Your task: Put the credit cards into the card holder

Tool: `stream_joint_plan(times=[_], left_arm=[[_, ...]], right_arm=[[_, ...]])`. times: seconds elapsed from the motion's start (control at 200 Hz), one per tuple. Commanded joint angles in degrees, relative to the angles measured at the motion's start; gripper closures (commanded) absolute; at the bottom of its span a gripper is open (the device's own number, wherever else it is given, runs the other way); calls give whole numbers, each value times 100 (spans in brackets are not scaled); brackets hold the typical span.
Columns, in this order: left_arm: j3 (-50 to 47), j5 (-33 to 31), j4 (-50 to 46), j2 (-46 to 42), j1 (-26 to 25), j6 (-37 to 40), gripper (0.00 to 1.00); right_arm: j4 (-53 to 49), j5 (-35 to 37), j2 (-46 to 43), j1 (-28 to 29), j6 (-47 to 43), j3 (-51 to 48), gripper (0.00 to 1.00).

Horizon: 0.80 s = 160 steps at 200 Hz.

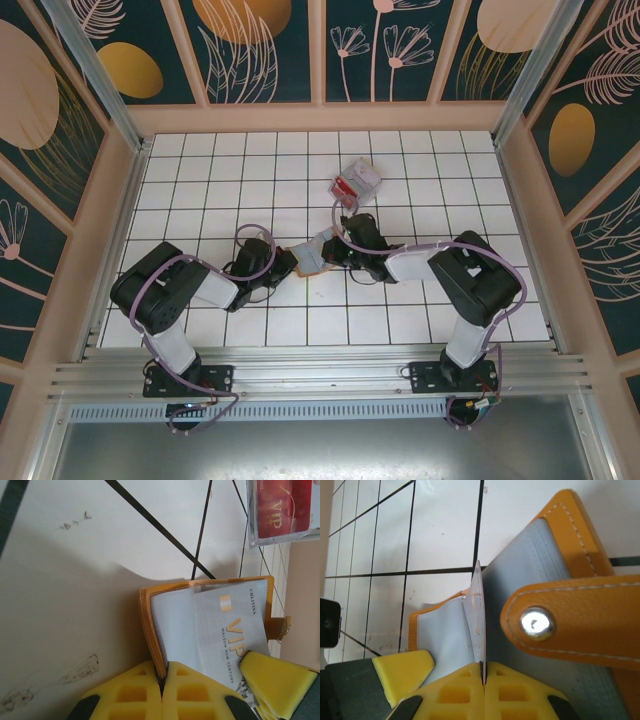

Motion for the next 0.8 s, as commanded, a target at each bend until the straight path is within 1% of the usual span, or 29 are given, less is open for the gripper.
stream_joint_plan(times=[0.0,0.13,0.31,0.35,0.44,0.475,0.631,0.796], left_arm=[[98,267,-354,335,-60,127,100],[97,244,-451,299,-60,173,100],[174,109,-925,243,-58,356,95],[181,91,-1021,243,-61,394,92],[195,-1,-1283,194,-65,473,77],[186,-51,-1383,145,-57,501,75],[271,-561,-2330,-266,-59,798,71],[307,-1241,-3364,-836,-61,1086,70]], right_arm=[[-590,-72,314,260,-274,67,97],[-657,-62,318,260,-309,35,97],[-884,-266,235,259,-446,30,97],[-918,-372,242,254,-474,46,97],[-1080,-438,239,268,-536,91,97],[-1091,-432,224,266,-539,64,97],[-1136,-419,244,242,-520,22,98],[-1212,-311,334,242,-543,69,98]])
